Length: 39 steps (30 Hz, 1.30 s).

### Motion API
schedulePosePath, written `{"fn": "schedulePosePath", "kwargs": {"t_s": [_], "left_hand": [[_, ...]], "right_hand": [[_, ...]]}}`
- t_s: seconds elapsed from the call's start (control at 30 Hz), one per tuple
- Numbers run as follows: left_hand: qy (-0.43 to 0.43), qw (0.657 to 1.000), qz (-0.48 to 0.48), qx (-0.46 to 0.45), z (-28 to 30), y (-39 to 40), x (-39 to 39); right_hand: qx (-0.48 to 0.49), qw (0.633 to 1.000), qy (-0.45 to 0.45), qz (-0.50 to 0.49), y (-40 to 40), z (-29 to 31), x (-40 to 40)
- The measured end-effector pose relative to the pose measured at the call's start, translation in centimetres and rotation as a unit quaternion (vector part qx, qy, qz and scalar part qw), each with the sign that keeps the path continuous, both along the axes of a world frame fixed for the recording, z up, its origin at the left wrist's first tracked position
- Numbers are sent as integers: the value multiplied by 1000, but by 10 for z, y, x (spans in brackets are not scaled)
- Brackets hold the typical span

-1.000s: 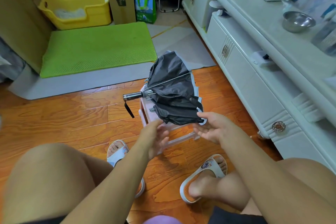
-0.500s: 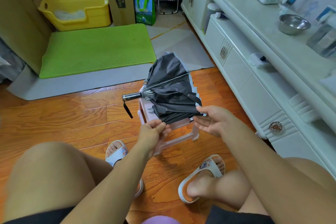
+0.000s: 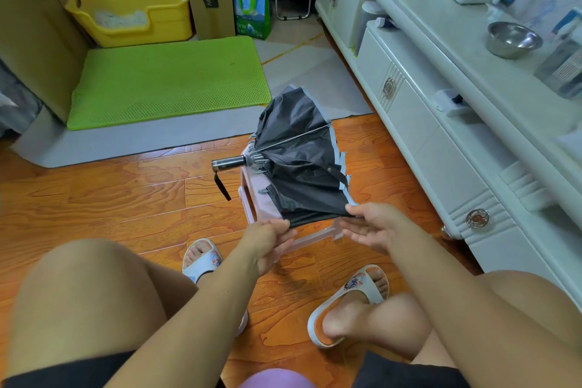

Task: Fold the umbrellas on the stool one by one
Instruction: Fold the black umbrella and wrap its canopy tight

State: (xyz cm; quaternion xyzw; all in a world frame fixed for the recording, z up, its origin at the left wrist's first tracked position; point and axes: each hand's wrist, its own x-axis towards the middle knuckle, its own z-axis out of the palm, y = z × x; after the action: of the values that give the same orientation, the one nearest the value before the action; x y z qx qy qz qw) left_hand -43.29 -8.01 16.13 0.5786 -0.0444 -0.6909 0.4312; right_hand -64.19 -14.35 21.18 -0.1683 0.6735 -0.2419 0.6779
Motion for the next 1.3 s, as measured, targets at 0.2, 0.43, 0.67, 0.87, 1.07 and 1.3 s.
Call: {"fn": "schedulePosePath", "kwargs": {"t_s": [0.2,0.43,0.67,0.87,1.07,1.3], "left_hand": [[-75,991,-60,94,-8,15,3],[-210,969,-53,-115,18,2,-5],[-43,999,13,15,5,5,-7],[-85,993,82,-29,-1,12,-18],[-308,911,-269,42,-12,13,-8],[-474,738,-481,-13,80,-64,65]], "right_hand": [[25,1000,12,-1,9,-24,-2],[9,999,35,11,14,-30,-3],[4,999,-20,-34,14,-26,-1],[-20,998,-29,-54,17,-28,1],[-8,959,225,174,11,-25,5],[-252,714,445,477,-54,46,21]]}}
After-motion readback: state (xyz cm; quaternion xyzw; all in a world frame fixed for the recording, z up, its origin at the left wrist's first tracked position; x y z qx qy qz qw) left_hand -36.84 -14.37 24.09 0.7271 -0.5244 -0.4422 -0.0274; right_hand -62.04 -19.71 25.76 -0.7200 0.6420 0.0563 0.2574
